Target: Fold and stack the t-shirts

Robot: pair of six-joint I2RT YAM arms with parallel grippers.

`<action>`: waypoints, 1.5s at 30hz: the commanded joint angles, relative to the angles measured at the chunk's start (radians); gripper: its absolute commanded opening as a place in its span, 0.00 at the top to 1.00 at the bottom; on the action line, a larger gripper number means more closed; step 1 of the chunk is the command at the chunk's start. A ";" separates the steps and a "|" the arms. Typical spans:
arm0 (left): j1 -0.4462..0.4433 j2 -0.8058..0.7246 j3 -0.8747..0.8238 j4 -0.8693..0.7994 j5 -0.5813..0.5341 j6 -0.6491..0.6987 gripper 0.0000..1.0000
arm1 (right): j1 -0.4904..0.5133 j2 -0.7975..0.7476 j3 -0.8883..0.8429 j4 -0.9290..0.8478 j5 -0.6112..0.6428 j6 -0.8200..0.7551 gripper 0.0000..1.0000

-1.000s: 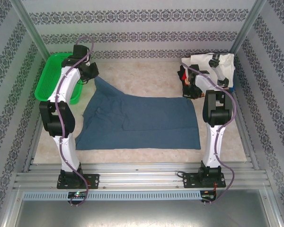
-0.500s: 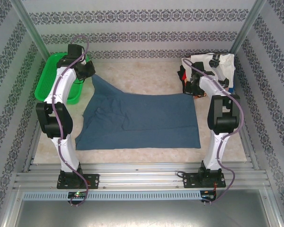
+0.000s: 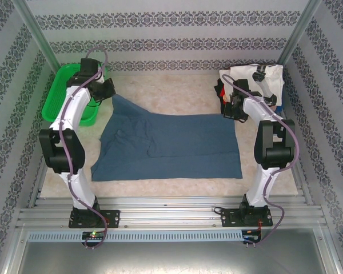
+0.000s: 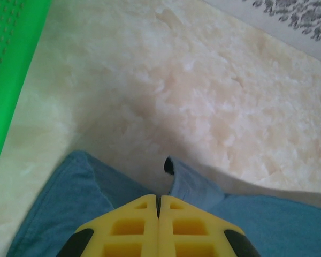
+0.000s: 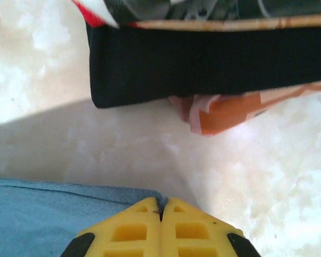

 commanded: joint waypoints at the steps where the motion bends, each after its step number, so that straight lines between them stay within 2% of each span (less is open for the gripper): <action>1: 0.023 -0.101 -0.096 0.005 -0.021 -0.036 1.00 | 0.013 -0.060 -0.044 0.016 -0.010 -0.003 1.00; 6: 0.073 -0.245 -0.304 0.065 -0.031 -0.110 1.00 | 0.016 -0.112 -0.107 0.030 -0.008 -0.007 1.00; 15: 0.080 -0.347 -0.460 0.059 -0.039 -0.120 1.00 | 0.013 -0.188 -0.219 0.029 0.006 -0.018 1.00; 28: 0.079 -0.459 -0.596 0.060 -0.062 -0.172 1.00 | 0.007 -0.253 -0.348 0.042 0.006 0.007 1.00; 37: 0.078 -0.578 -0.699 0.021 -0.098 -0.221 1.00 | -0.001 -0.257 -0.368 0.041 0.008 0.012 1.00; 45: 0.078 -0.614 -0.761 0.020 -0.122 -0.242 1.00 | -0.004 -0.257 -0.389 0.045 0.008 0.016 1.00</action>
